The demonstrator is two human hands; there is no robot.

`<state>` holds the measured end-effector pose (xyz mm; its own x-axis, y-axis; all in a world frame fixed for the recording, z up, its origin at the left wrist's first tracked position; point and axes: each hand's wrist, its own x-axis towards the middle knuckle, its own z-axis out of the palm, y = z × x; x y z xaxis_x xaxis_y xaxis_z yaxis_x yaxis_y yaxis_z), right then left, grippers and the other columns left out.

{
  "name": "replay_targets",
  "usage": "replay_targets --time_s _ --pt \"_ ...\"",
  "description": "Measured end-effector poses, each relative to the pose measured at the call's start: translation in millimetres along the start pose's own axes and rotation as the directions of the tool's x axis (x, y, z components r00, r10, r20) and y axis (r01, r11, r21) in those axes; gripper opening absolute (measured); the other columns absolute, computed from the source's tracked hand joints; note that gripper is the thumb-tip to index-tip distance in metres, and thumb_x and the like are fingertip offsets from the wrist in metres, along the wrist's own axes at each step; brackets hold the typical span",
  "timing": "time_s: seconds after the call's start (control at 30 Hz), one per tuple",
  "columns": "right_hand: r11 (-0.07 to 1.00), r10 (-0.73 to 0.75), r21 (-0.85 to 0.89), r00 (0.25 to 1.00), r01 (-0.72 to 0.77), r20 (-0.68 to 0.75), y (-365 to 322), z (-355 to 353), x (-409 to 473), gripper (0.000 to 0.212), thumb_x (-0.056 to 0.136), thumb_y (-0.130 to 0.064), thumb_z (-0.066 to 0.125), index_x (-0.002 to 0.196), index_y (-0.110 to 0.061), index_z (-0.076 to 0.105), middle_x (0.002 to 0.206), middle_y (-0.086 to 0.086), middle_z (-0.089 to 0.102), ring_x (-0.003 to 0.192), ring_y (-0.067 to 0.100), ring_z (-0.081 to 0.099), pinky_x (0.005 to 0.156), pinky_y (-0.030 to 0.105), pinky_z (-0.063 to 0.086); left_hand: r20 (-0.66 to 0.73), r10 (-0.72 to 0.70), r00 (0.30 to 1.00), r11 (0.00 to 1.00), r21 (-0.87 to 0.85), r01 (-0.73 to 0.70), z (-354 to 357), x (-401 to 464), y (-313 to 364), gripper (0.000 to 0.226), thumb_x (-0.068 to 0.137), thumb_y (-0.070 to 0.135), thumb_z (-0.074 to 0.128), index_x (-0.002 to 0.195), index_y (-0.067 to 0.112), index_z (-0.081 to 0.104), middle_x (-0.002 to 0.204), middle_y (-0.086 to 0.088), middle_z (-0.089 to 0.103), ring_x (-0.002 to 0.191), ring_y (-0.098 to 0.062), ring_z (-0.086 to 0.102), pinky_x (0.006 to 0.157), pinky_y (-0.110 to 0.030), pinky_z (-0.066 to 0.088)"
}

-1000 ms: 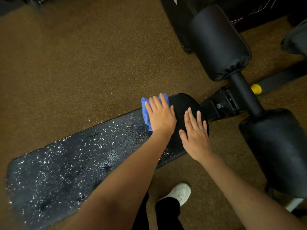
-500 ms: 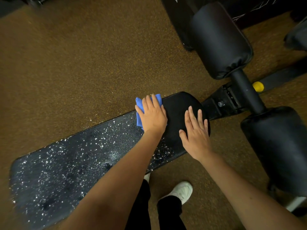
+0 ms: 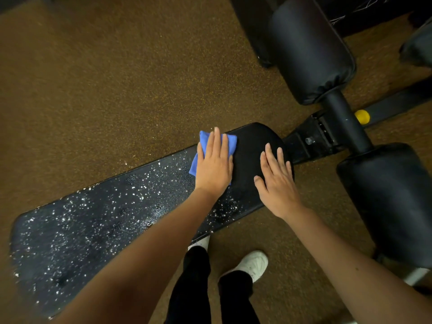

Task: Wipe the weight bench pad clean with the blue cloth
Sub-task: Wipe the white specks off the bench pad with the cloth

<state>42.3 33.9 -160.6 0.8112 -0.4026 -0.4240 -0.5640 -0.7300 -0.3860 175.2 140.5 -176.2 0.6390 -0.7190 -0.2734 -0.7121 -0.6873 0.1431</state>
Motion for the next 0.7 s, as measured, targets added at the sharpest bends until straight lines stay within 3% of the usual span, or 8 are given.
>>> replay_targets --time_s 0.1,0.2,0.27,0.43,0.57,0.7 --pt "1.0 -0.019 -0.024 1.0 0.019 -0.002 3 -2 -2 0.063 0.098 -0.032 0.035 0.149 -0.012 0.004 0.156 0.004 -0.018 0.142 0.02 -0.02 0.113 0.037 -0.008 0.013 0.239 0.971 0.965 0.103 -0.239 11 -28 -8 0.056 0.094 0.03 0.023 0.142 0.003 0.028 0.151 -0.018 0.023 0.14 -0.03 0.021 0.11 -0.051 0.025" --pt "0.999 -0.039 -0.037 0.999 0.04 0.019 5 -6 -4 0.062 0.099 -0.034 0.033 0.149 -0.011 0.005 0.155 0.006 -0.02 0.142 0.018 -0.02 0.113 0.034 -0.008 0.021 0.337 0.941 0.931 0.146 -0.336 13 -43 -21 0.055 0.094 0.031 0.026 0.141 0.003 0.031 0.149 -0.017 0.028 0.138 -0.029 0.026 0.109 -0.051 0.026" --pt "0.999 -0.039 -0.012 0.999 0.04 0.034 5 -8 -4 0.062 0.099 -0.034 0.032 0.149 -0.01 0.005 0.155 0.006 -0.021 0.142 0.018 -0.02 0.114 0.035 -0.007 0.003 0.274 0.962 0.951 0.147 -0.271 9 -34 -25 0.054 0.094 0.029 0.024 0.14 0.003 0.032 0.149 -0.018 0.029 0.137 -0.031 0.027 0.107 -0.051 0.03" --pt "0.998 -0.037 0.043 0.998 0.035 0.051 4 -11 -5 0.061 0.099 -0.035 0.032 0.149 -0.009 0.007 0.155 0.007 -0.02 0.142 0.019 -0.019 0.116 0.038 -0.004 -0.004 -0.1 0.995 0.995 -0.028 0.1 -7 20 -10 0.055 0.097 0.03 0.015 0.145 0.004 0.018 0.154 -0.016 0.014 0.142 -0.027 0.011 0.113 -0.046 0.012" --pt "0.997 -0.048 0.064 0.998 0.044 0.052 5 -11 -4 0.061 0.099 -0.034 0.033 0.149 -0.008 0.009 0.156 0.008 -0.019 0.143 0.02 -0.018 0.116 0.038 -0.004 -0.021 0.037 0.999 0.999 -0.016 -0.037 -5 26 9 0.051 0.098 0.026 0.024 0.144 0.004 0.022 0.152 -0.015 0.023 0.14 -0.028 0.018 0.112 -0.047 0.014" --pt "0.997 -0.049 0.069 0.997 0.045 0.056 6 -13 -4 0.061 0.099 -0.034 0.033 0.149 -0.008 0.008 0.156 0.007 -0.019 0.143 0.019 -0.018 0.115 0.037 -0.005 0.005 0.22 0.975 0.975 0.037 -0.22 7 -22 -1 0.054 0.093 0.028 0.023 0.139 0.002 0.034 0.147 -0.016 0.033 0.137 -0.029 0.029 0.108 -0.05 0.028"
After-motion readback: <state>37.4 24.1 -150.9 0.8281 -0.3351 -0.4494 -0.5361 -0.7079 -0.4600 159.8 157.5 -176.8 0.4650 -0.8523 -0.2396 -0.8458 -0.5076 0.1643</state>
